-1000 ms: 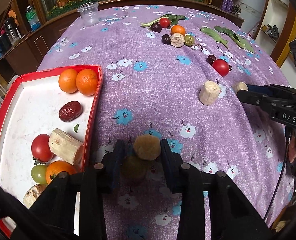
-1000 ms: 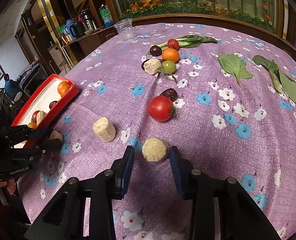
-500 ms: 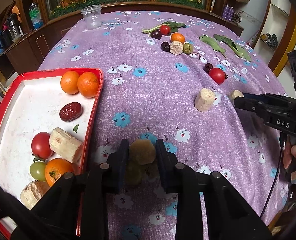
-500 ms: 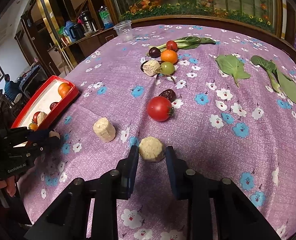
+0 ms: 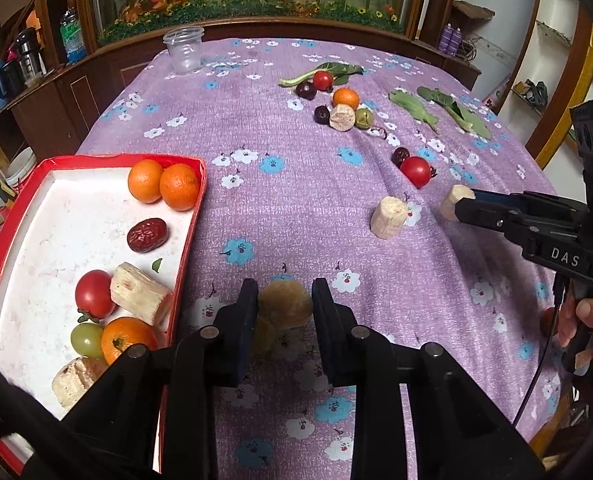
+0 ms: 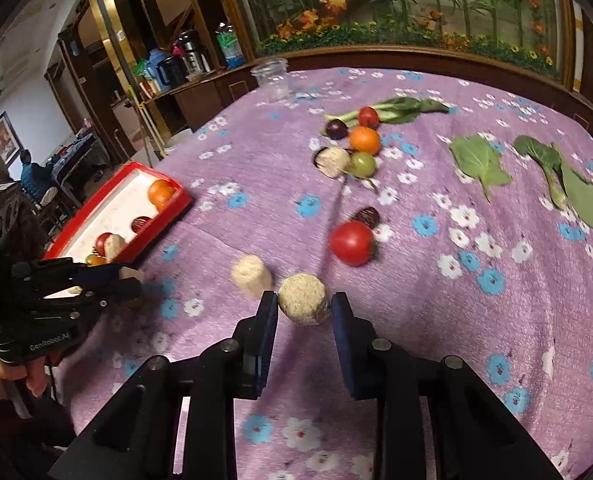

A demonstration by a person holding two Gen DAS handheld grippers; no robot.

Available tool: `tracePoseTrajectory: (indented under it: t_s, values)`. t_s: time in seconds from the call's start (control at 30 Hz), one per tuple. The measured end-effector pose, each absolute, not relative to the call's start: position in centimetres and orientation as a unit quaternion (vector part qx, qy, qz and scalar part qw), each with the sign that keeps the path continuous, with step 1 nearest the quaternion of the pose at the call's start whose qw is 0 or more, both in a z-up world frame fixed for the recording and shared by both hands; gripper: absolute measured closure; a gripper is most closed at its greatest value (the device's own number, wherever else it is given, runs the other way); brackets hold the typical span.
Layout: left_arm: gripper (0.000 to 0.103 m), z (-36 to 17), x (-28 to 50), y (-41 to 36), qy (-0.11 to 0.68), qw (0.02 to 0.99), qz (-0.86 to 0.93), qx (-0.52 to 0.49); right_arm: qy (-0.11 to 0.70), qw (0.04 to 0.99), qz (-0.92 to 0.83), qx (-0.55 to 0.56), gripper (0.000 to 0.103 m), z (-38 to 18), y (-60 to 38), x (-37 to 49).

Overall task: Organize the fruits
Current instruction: 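Grasp a beige round ball with the right gripper while the left grasps a beige round piece, then carry both beige pieces into the tray and open both grippers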

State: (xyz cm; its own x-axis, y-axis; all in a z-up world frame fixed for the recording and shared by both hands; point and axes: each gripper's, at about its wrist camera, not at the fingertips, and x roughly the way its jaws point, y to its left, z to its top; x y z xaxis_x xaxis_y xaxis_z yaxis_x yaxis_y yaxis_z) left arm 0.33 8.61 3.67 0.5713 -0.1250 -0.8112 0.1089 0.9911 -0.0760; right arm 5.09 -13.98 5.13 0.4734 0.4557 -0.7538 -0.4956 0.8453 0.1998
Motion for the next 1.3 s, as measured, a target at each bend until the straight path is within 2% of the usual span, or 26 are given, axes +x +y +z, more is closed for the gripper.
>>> tracePoseTrajectory:
  t_s: [0.77,1.3]
  values:
    - [0.078,7.3,-3.0,16.6,0.414,0.906,-0.024,-0.082,0.425,0.811,0.399,-0.052,0.075,8.5,-1.7,3.5]
    - [0.078,6.4,-2.4,21.3,0.42,0.902,0.016,-0.099,0.437,0.778,0.448,-0.054,0.075,8.2,5.8,4.6]
